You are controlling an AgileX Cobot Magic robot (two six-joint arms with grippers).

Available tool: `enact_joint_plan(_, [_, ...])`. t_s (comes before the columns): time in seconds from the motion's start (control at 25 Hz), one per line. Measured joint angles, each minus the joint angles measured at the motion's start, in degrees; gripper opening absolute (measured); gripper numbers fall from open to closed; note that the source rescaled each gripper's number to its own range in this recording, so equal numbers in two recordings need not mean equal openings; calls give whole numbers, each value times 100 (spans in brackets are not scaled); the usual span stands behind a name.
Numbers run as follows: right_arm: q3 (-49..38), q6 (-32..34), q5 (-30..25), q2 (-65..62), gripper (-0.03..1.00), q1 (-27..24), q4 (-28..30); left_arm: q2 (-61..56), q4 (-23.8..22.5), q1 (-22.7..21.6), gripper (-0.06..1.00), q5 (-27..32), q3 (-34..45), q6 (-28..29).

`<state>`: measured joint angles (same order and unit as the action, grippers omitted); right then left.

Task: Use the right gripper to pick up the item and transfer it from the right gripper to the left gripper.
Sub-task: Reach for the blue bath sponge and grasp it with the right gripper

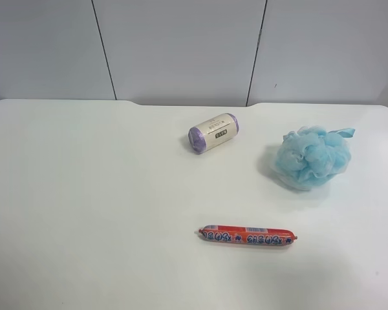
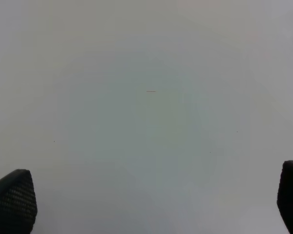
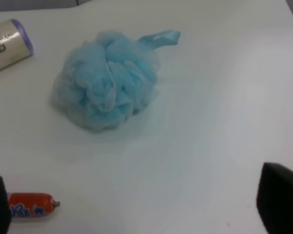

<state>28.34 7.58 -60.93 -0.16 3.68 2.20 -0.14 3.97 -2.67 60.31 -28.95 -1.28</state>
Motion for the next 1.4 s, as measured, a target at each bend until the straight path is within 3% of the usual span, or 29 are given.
enact_joint_plan(0.28, [394, -5, -145, 772, 100, 0, -314, 0, 0, 0, 100, 0, 0, 0])
enact_joint_plan(0.68, [2723, -552, -91, 4783, 100, 0, -314, 0, 0, 0, 100, 0, 0, 0])
enact_joint_plan(0.96, [3538, -1147, -33, 7397, 100, 0, -337, 0, 0, 0, 100, 0, 0, 6])
enact_joint_plan(1.4, [3758, -1228, 1232, 9782, 100, 0, -354, 0, 0, 0, 100, 0, 0, 1])
